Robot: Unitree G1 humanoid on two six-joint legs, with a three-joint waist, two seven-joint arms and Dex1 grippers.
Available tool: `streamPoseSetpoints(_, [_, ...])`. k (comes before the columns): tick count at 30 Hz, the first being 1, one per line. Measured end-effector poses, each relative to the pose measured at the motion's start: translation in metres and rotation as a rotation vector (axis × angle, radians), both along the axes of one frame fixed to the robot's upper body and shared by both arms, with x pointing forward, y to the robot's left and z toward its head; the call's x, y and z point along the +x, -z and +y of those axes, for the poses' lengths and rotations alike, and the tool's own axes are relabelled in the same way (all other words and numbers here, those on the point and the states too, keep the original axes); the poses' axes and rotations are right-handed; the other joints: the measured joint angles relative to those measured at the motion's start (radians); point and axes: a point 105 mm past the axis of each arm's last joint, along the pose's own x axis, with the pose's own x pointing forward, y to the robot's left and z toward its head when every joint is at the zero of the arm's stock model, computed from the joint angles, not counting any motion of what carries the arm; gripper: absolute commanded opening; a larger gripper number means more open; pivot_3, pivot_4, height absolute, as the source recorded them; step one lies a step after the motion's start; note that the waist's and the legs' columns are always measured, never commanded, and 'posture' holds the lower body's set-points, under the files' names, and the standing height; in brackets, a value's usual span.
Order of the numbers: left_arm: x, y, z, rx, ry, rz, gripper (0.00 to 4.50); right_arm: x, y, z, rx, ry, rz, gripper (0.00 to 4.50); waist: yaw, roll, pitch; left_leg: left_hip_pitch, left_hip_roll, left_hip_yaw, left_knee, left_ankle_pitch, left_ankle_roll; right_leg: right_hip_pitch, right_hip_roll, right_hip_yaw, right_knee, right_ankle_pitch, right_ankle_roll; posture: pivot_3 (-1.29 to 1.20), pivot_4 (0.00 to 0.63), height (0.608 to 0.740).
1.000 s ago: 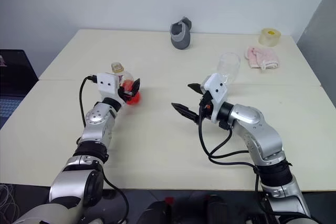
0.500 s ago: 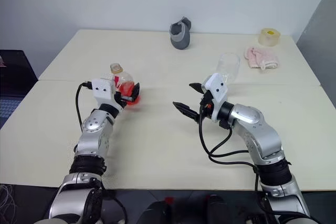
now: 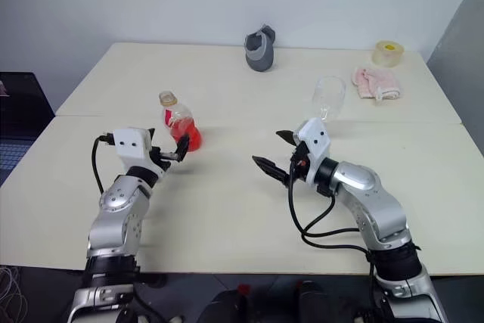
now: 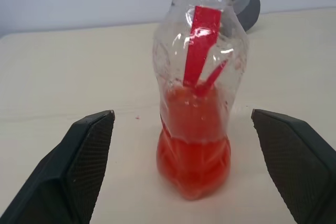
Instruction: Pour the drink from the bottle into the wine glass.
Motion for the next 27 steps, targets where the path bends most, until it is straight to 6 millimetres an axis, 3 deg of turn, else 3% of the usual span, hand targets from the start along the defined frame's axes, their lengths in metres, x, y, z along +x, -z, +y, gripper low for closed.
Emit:
streamPoseSetpoints(5, [-0.028,0.014,-0.026,-0.009,0.116,0.088,4.47,0.000,0.012,-0.028,-0.029,0.152,0.031,4.50,0.003,0.000,0.000,0.000,0.000,0.000,0.000,0.000,0.001,0.001,0.000,0.000,0.000,0.000,0.000,0.00,0.150,0.740])
streamPoseSetpoints(11, [-0.056,-0.006,-0.080,-0.048,0.468,0.103,4.47,0.008,0.028,-0.056,-0.068,0.385,0.057,4.50,0.000,0.001,0.000,0.002,0.000,0.003,-0.001,0.000,0.001,0.002,0.001,0.001,0.000,0.000,0.000,0.00,0.150,0.740])
streamPoseSetpoints(14, [-0.076,-0.002,-0.097,-0.065,0.647,0.166,4.47,0.017,0.041,-0.064,-0.062,0.491,0.098,4.50,-0.007,0.001,-0.001,0.003,0.000,0.004,-0.002,-0.001,0.001,0.002,0.005,0.002,0.000,0.000,0.000,0.00,0.150,0.740])
streamPoseSetpoints(20, [-0.094,-0.006,-0.104,-0.071,0.836,0.212,4.47,0.032,0.064,-0.070,-0.051,0.618,0.161,4.50,-0.006,0.001,-0.001,0.003,0.000,0.004,-0.002,-0.001,0.001,0.002,0.006,0.002,0.000,0.000,-0.001,0.00,0.150,0.740])
streamPoseSetpoints(27, [-0.088,-0.017,-0.102,-0.040,0.886,0.174,4.47,0.064,0.058,-0.071,0.024,0.731,0.122,4.50,-0.008,0.002,-0.001,0.003,0.000,0.006,-0.002,0.000,0.001,0.002,0.007,0.002,0.000,0.000,-0.001,0.00,0.150,0.740])
